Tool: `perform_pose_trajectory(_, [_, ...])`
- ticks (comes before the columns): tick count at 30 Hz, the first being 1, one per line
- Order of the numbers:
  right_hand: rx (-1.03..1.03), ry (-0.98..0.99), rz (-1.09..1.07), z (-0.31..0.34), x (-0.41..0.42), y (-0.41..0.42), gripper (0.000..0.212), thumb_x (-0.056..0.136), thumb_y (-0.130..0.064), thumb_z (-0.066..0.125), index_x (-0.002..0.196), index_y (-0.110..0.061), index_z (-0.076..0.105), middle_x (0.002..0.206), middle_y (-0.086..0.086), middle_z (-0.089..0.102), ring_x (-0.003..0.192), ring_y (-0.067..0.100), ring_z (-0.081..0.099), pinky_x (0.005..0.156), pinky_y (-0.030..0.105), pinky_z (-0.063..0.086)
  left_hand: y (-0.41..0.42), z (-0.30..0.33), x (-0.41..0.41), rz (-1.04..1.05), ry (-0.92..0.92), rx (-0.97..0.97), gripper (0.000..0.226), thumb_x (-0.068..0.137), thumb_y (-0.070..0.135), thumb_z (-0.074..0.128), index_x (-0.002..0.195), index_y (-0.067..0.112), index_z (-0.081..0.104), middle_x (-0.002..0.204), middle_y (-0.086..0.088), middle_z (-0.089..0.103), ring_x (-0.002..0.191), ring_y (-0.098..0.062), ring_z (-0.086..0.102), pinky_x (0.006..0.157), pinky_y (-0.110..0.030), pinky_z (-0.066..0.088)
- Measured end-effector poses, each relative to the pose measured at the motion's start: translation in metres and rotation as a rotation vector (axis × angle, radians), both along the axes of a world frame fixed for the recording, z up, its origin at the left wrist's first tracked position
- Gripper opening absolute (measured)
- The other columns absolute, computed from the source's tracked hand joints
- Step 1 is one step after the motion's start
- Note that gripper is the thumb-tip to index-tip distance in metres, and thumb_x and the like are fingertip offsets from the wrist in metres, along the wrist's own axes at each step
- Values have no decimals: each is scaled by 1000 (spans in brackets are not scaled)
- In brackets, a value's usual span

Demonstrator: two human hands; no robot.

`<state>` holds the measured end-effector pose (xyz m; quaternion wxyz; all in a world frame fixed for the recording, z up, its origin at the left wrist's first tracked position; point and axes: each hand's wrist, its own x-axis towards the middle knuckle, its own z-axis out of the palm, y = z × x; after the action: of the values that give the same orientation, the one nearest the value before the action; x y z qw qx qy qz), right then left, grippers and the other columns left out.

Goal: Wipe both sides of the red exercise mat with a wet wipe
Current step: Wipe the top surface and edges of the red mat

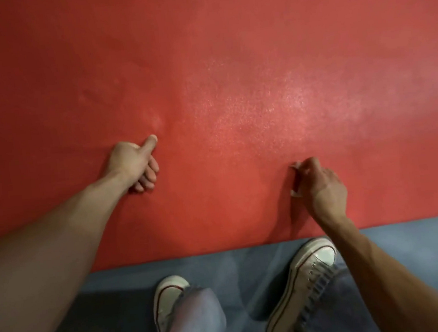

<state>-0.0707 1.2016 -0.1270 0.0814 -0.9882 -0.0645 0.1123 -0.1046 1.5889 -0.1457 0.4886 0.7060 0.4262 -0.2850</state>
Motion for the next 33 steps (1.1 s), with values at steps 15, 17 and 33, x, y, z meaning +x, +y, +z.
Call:
perform_pose_trajectory(15, [143, 190, 53, 6, -63, 18, 23, 86, -33, 71, 99, -26, 53, 82, -8, 66, 68, 13, 64, 55, 35, 51, -2, 2, -2, -25, -10, 8, 66, 106, 52, 40, 68, 3, 60, 37, -5, 55, 28, -16, 56, 25, -20, 36])
perform_pose_trajectory(17, [149, 164, -121, 17, -53, -21, 21, 91, -35, 69, 102, -27, 52, 87, -10, 70, 69, 13, 64, 54, 34, 50, -2, 1, -2, -28, -13, 9, 66, 106, 53, 40, 68, 3, 60, 37, -5, 56, 29, -16, 56, 25, -20, 36])
perform_pose_trajectory(33, [130, 272, 43, 1, -133, 46, 15, 97, -26, 57, 93, -19, 44, 80, 0, 61, 71, 33, 58, 53, 36, 33, -3, 1, -3, -27, -15, 8, 66, 106, 54, 39, 68, 3, 59, 37, -4, 55, 28, -15, 55, 25, -20, 36])
